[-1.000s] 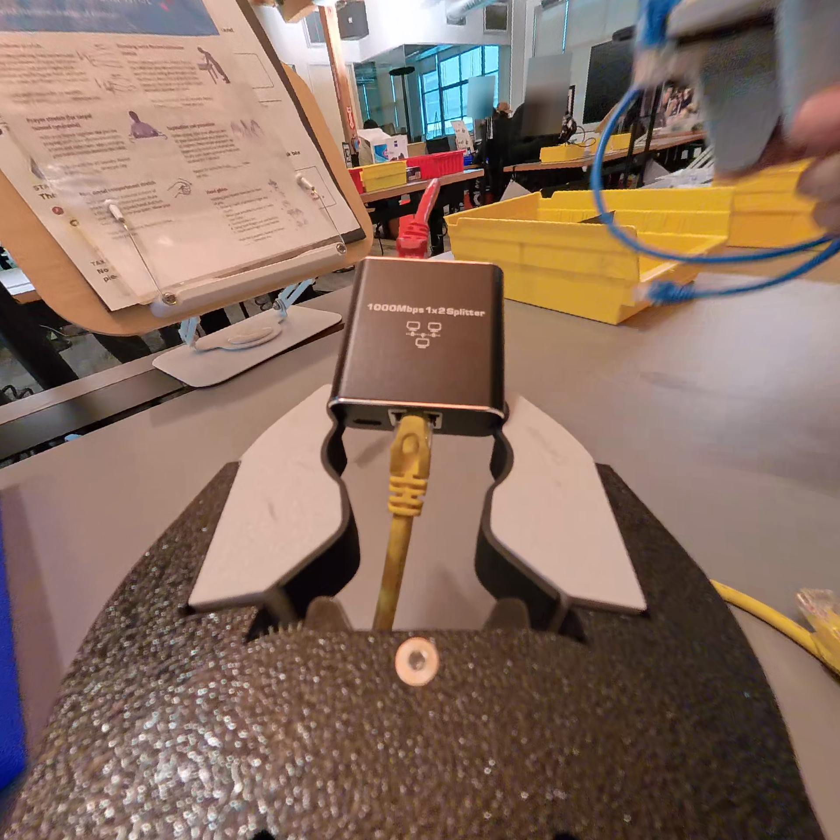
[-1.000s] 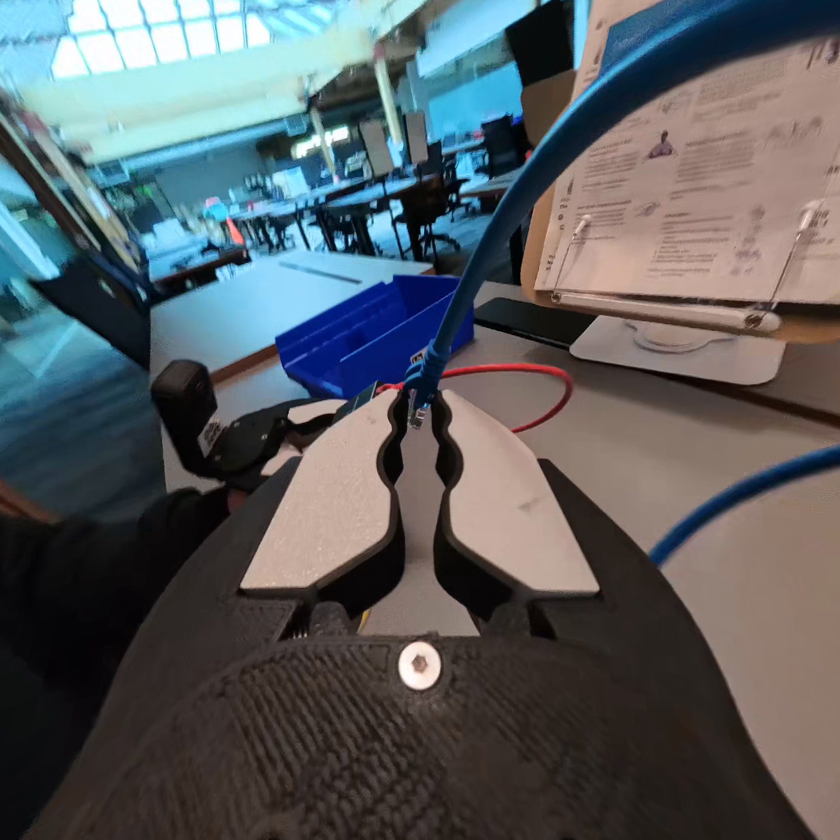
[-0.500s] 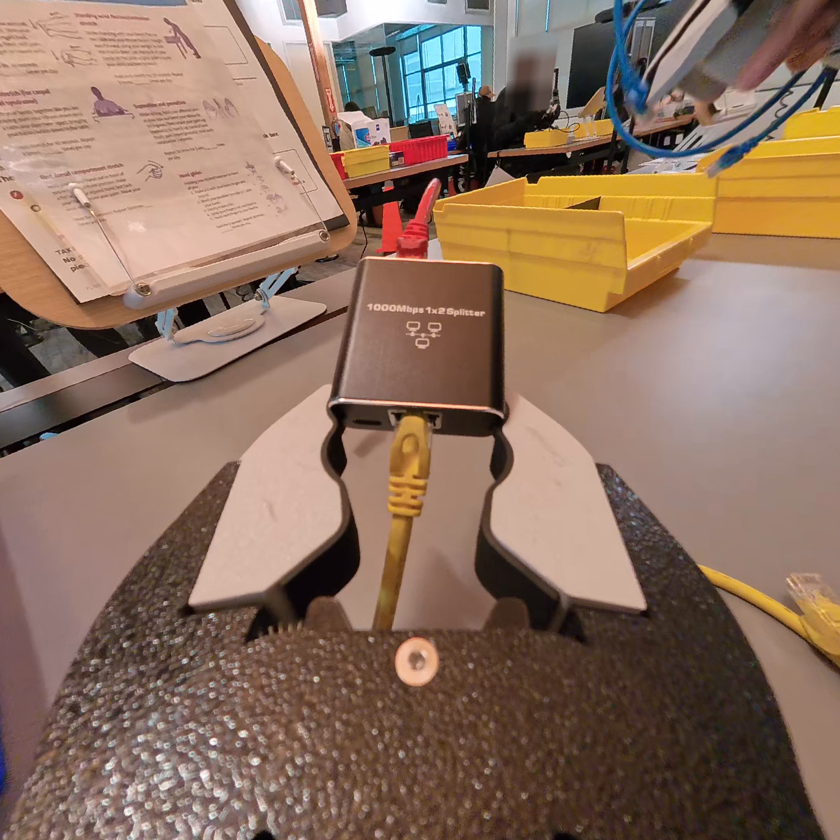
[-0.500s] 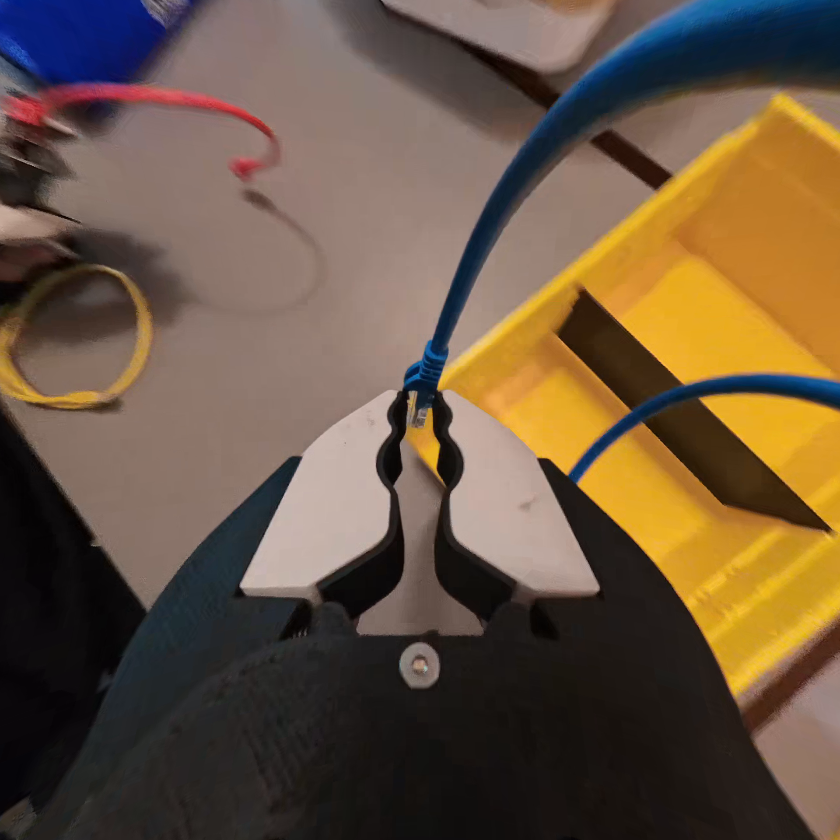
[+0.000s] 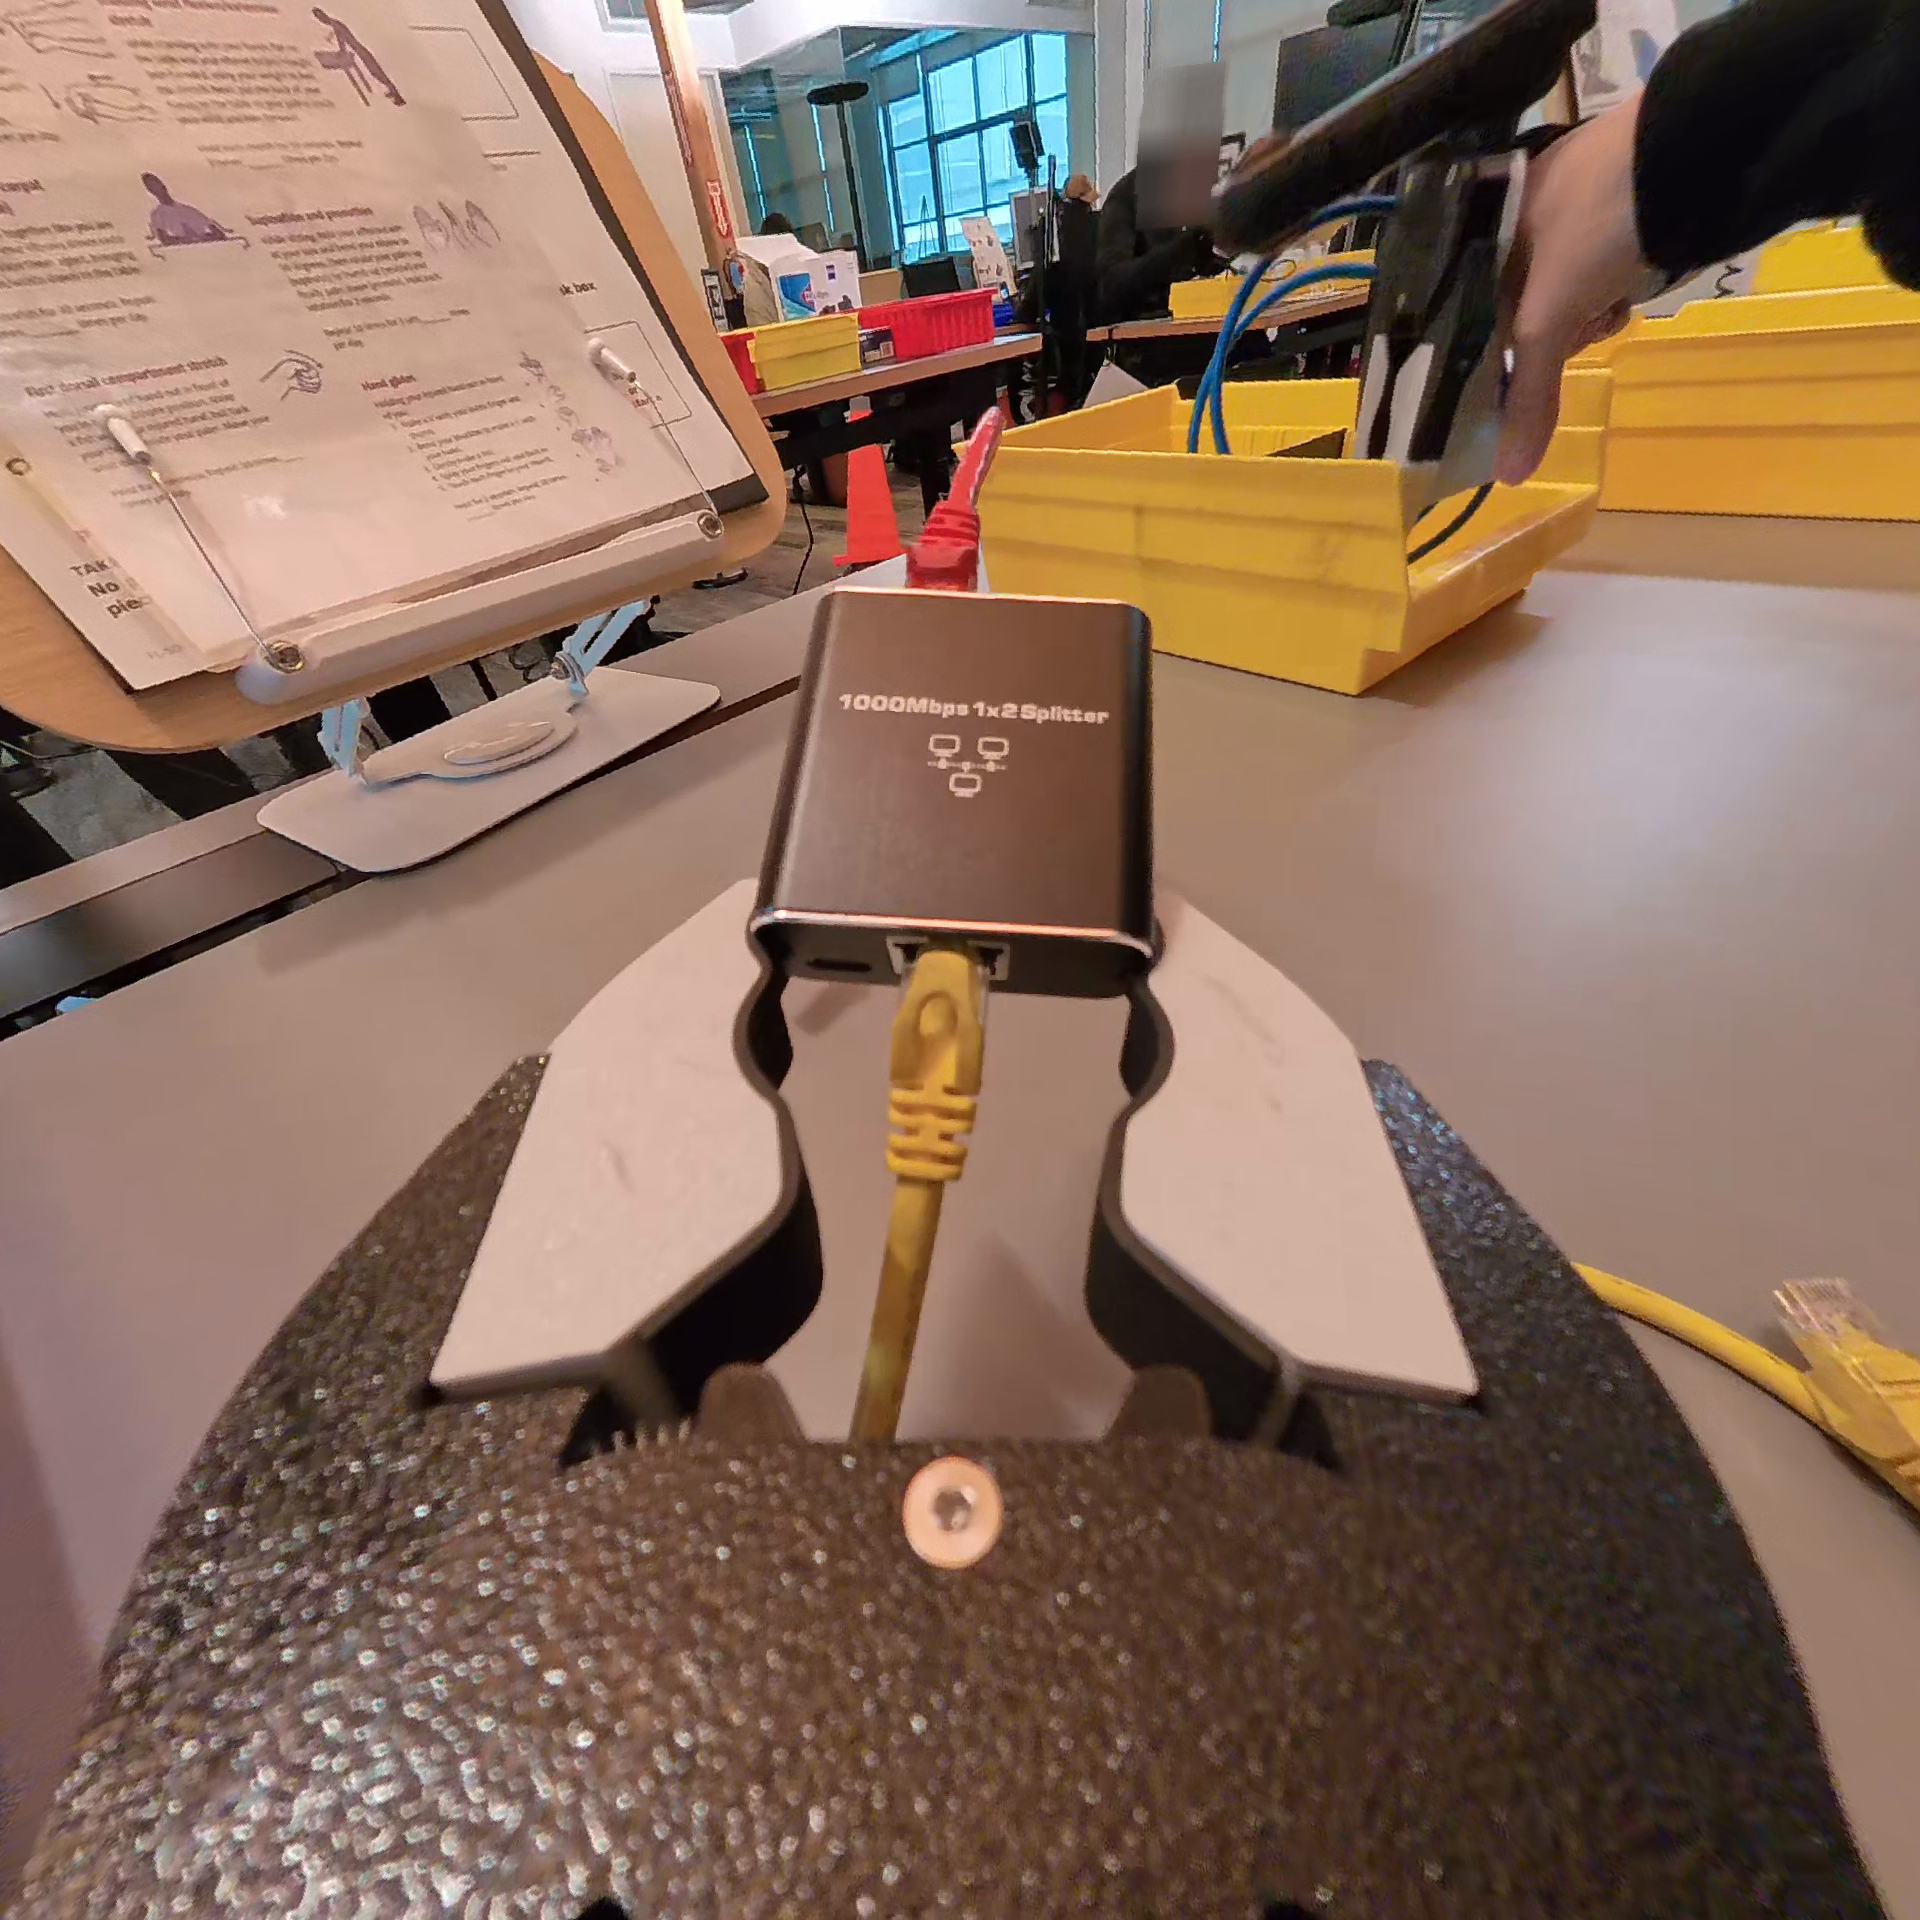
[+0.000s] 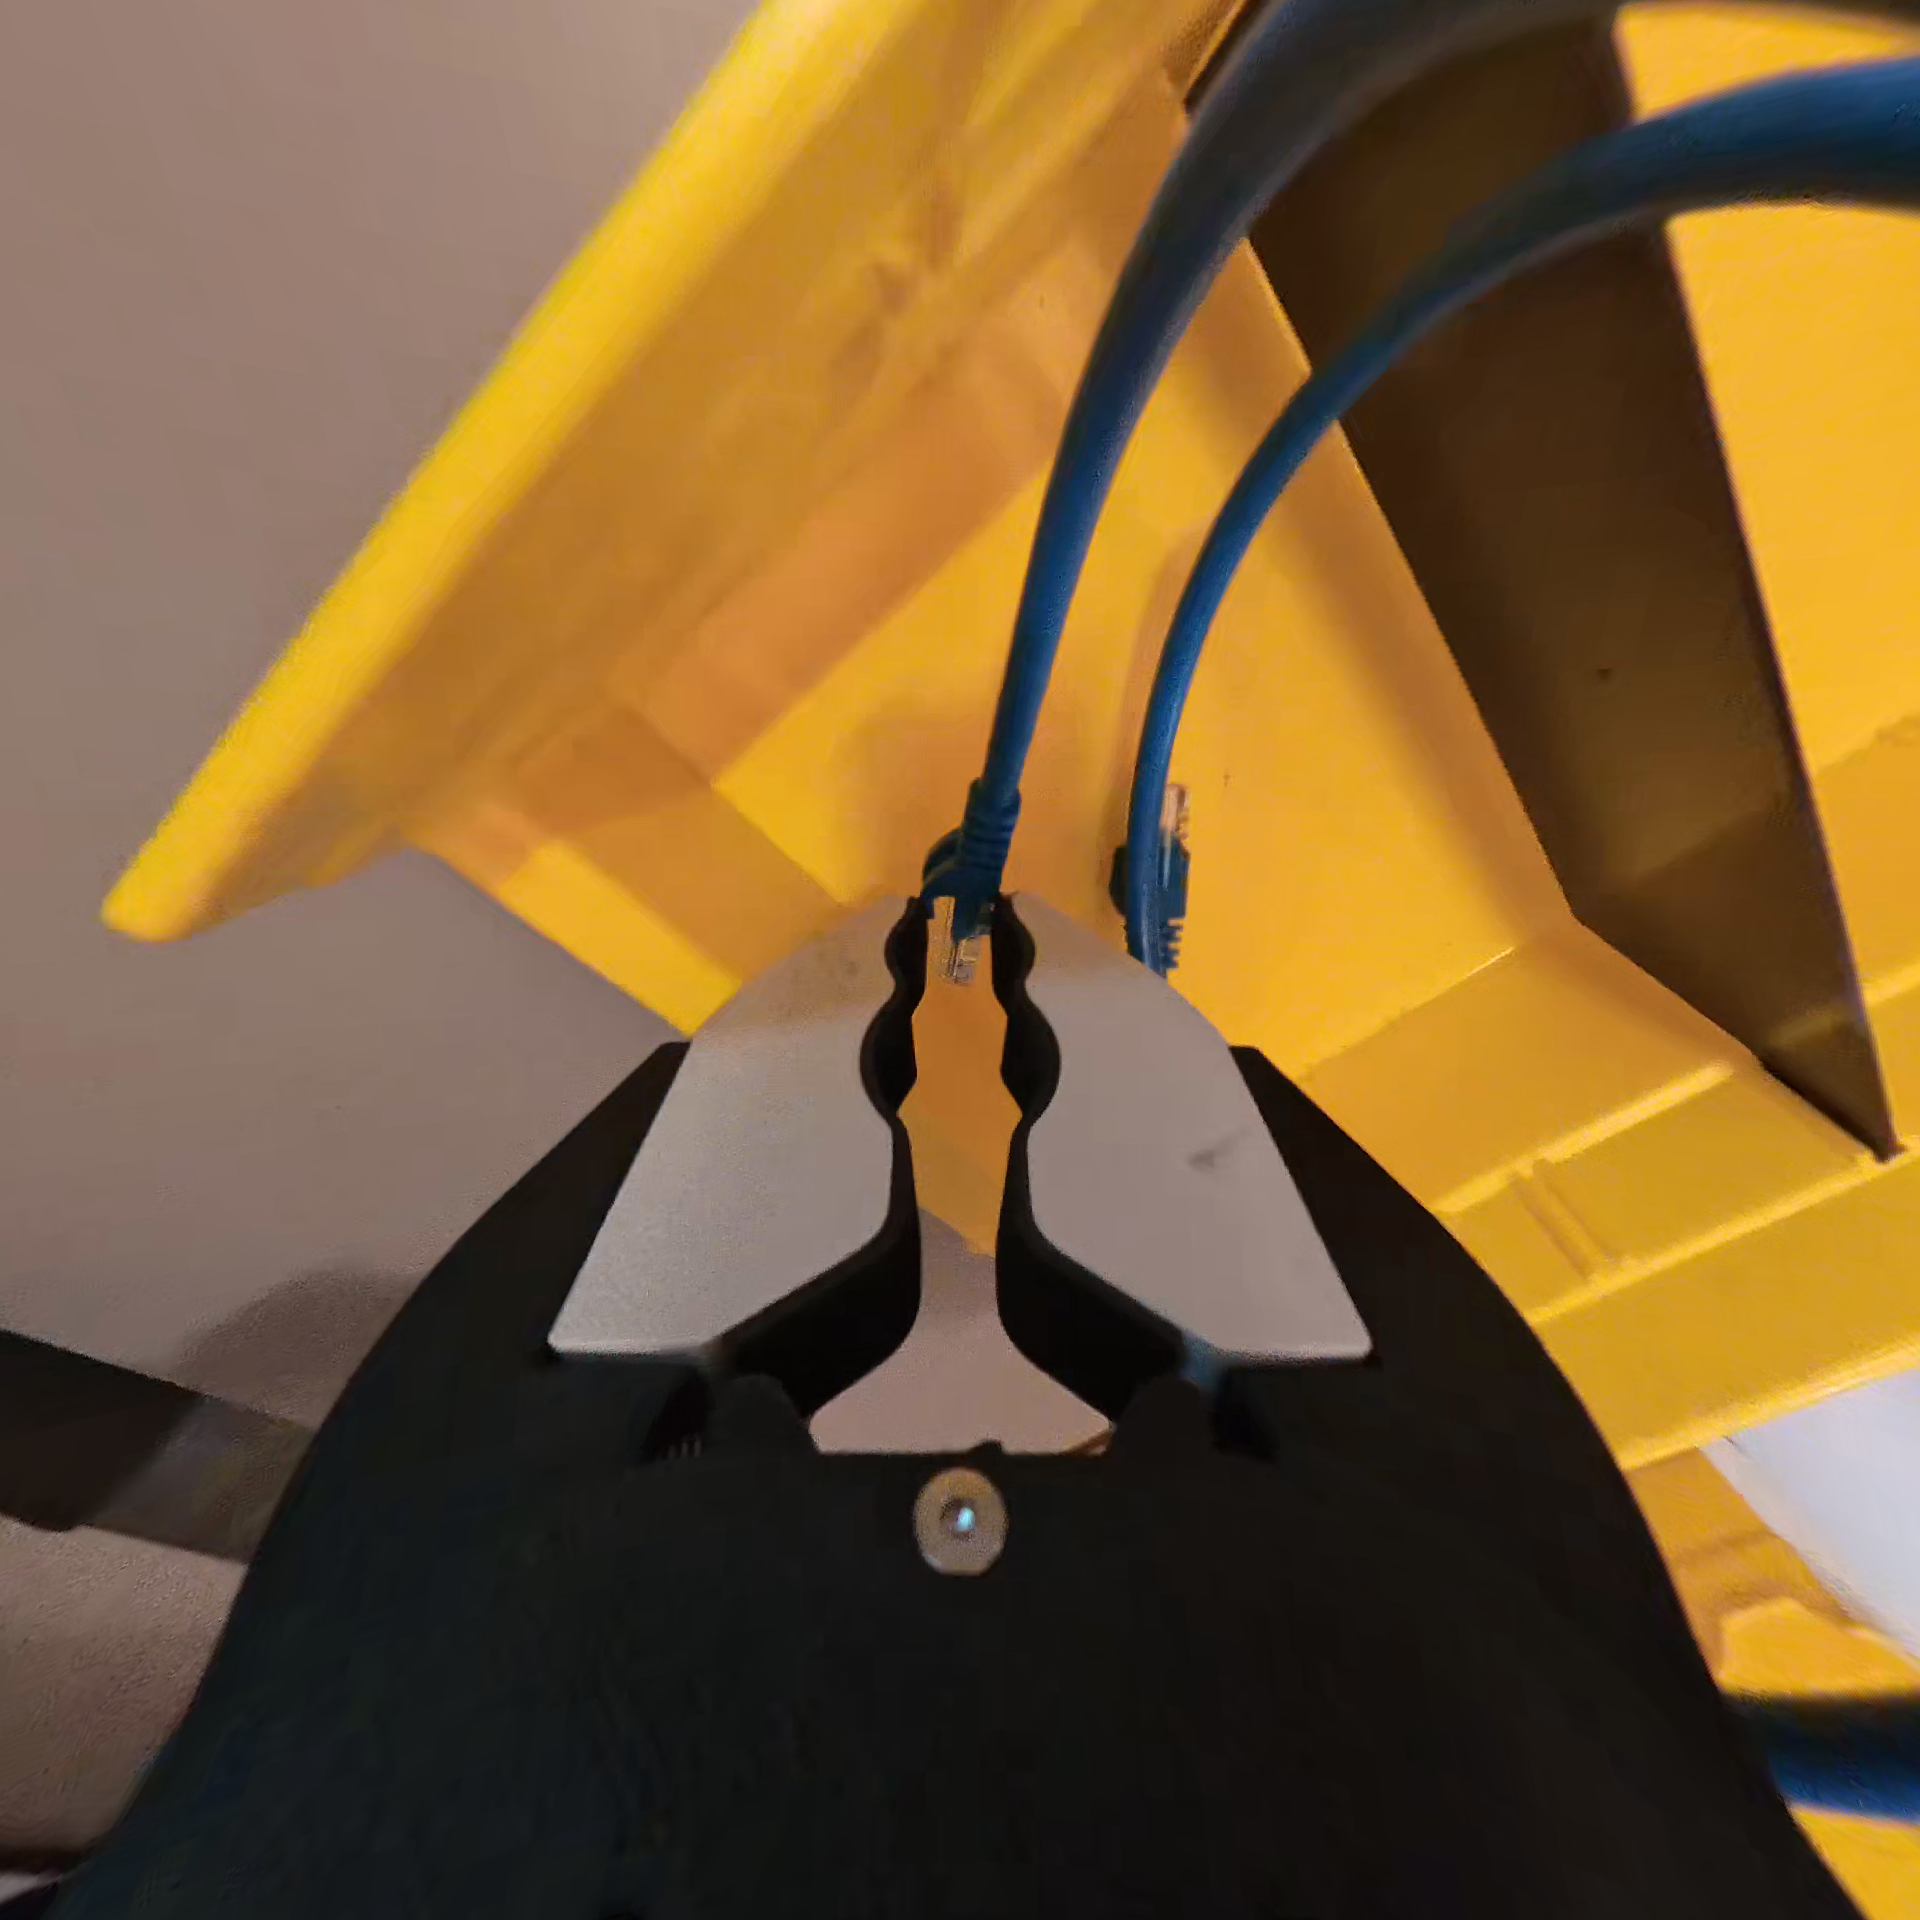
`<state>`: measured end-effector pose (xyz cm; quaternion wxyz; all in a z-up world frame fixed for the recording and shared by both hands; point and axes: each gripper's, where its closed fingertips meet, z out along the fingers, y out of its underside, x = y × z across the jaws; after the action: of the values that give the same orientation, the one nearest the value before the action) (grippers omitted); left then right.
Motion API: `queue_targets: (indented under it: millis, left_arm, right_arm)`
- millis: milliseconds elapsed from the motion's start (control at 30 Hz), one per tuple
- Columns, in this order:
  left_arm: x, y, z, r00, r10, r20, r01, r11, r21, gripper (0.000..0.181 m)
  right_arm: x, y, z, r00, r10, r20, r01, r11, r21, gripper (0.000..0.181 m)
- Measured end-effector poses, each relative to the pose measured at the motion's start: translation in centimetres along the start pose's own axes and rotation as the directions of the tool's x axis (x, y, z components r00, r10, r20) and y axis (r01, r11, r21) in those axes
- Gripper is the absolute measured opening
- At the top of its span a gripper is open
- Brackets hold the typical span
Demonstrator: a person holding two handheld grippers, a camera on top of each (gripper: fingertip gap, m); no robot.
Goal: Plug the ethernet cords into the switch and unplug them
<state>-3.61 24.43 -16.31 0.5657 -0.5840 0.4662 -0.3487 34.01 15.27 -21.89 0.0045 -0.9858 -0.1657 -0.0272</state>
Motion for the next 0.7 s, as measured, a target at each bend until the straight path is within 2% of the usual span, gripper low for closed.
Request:
queue_targets:
  millis: [33,133,300,400,467,567,700]
  left_arm:
    - [0.0,0.0,0.0,1.000,0.000,-0.002,0.000,1.000,-0.001,0.061]
    - [0.0,0.1,0.0,1.000,-0.001,-0.004,0.001,1.000,-0.006,0.061]
    - [0.1,0.3,0.0,1.000,0.000,-0.012,0.000,1.000,-0.013,0.061]
    - [0.2,0.3,0.0,1.000,0.000,-0.016,-0.001,1.000,-0.013,0.061]
    - [0.2,0.3,0.0,1.000,0.000,-0.017,0.000,1.000,-0.014,0.061]
    - [0.2,0.3,0.0,1.000,0.002,-0.017,-0.002,1.000,-0.015,0.061]
    - [0.2,0.3,0.0,1.000,0.003,-0.017,-0.004,1.000,-0.014,0.061]
  right_arm:
    - [0.0,0.0,0.3,1.000,-0.010,-0.006,0.010,1.000,-0.014,0.011]
    - [-0.2,0.0,0.7,0.999,0.034,0.017,-0.034,0.999,-0.020,0.013]
    - [-1.2,0.7,-2.0,0.984,0.106,0.142,-0.109,0.994,0.014,0.053]
    - [-3.0,0.9,-4.9,0.947,0.143,0.286,-0.170,0.983,0.069,0.066]
    - [-4.2,0.4,-7.1,0.932,0.112,0.344,-0.176,0.971,0.161,0.065]
    - [-5.1,-0.9,-9.9,0.940,0.069,0.335,-0.192,0.916,0.351,0.065]
    - [-9.1,-3.8,-13.0,0.942,0.001,0.337,-0.223,0.752,0.621,0.068]
